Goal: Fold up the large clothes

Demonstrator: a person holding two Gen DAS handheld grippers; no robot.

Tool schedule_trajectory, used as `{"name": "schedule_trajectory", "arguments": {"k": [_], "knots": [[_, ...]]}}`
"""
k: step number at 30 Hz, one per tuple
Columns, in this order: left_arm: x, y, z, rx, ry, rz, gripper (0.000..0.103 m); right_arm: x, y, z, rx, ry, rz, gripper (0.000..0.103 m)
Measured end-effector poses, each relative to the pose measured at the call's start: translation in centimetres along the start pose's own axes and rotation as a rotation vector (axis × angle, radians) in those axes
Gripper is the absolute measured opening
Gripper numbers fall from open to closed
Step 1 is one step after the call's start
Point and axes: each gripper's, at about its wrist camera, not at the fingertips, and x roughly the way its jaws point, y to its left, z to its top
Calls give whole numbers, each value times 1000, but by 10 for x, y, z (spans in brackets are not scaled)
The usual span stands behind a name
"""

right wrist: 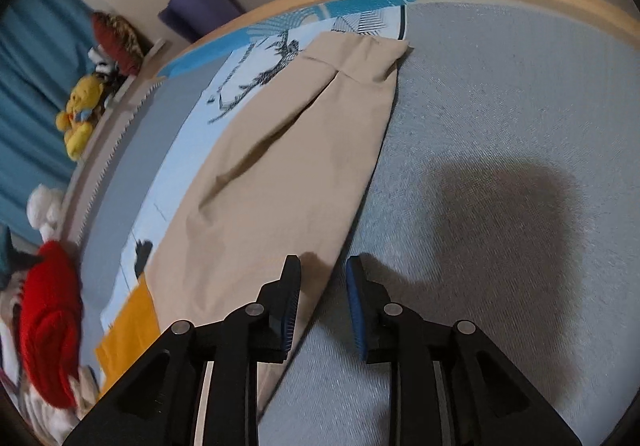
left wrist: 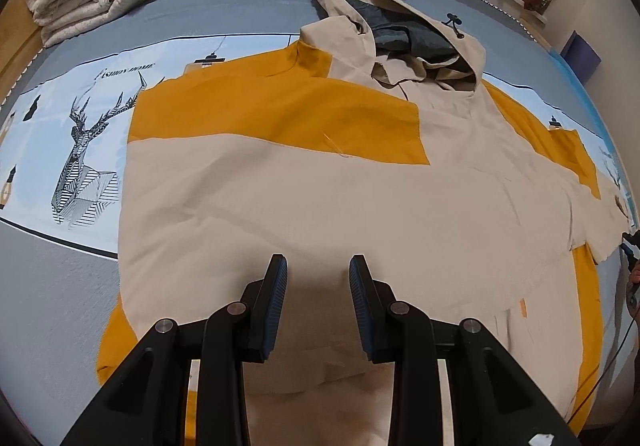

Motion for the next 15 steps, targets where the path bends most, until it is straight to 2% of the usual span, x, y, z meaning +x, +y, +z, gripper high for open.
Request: {"name": "schedule_trajectory", "arguments": {"k": [15], "knots": [[8, 3, 6, -25, 5, 6, 29, 16, 5, 22, 27, -48, 4, 25]]}}
